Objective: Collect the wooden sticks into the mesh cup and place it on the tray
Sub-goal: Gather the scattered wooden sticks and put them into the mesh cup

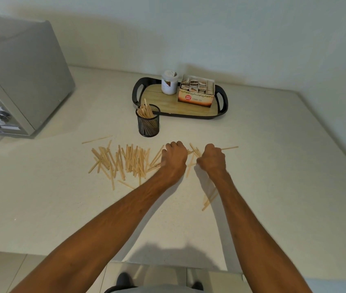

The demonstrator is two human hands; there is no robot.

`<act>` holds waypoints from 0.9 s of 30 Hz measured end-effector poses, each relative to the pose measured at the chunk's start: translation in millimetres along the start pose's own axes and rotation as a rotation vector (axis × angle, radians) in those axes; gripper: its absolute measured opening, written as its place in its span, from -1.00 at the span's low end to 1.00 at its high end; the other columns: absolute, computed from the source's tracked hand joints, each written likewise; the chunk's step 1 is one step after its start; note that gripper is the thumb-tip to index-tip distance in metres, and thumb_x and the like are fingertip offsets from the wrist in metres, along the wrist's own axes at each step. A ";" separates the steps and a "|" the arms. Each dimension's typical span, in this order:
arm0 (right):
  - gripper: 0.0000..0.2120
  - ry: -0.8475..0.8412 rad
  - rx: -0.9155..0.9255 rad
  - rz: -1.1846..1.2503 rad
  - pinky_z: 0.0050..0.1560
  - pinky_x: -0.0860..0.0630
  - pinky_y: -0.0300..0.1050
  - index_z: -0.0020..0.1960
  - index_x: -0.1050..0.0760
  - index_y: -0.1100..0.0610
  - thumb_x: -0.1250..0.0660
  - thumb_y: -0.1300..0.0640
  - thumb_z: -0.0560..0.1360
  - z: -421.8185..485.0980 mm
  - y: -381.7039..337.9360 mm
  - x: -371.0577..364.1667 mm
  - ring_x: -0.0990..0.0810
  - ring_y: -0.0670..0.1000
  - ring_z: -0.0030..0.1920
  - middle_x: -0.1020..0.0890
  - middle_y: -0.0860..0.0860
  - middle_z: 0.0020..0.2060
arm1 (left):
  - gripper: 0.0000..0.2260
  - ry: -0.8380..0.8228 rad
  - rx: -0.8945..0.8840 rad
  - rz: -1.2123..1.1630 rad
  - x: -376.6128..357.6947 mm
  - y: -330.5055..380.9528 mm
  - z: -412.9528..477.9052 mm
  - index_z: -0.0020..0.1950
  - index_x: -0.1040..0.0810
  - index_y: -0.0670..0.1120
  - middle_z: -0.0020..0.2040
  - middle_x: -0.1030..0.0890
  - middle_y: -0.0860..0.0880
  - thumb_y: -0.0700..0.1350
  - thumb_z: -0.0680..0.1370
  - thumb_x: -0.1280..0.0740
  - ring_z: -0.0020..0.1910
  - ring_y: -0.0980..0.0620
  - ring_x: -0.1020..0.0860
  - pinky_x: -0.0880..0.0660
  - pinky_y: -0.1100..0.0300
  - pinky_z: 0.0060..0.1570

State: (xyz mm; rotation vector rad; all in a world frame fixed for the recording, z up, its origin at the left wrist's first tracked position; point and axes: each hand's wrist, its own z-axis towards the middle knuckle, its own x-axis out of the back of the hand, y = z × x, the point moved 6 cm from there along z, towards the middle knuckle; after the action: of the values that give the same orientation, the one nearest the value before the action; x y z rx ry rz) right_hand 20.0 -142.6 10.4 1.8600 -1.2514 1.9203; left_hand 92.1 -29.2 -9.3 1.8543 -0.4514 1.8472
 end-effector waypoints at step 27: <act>-0.77 -0.088 0.107 0.704 0.29 -0.62 0.14 0.29 -0.55 0.21 -0.13 0.22 0.77 22.9 1.2 28.9 -0.76 0.15 0.03 -0.74 0.16 -0.05 | -0.82 0.163 0.079 -0.865 52.2 -39.6 18.9 0.21 -0.78 -0.16 -0.04 -0.80 -0.10 -0.24 0.69 -0.40 -0.02 -0.08 -0.77 -0.69 -0.06 0.13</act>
State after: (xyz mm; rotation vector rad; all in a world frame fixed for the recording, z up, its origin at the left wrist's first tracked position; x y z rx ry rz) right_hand 30.3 -170.4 32.4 1.6977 -2.0797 2.2689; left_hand 131.5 -1.5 39.1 1.5506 0.4359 1.3854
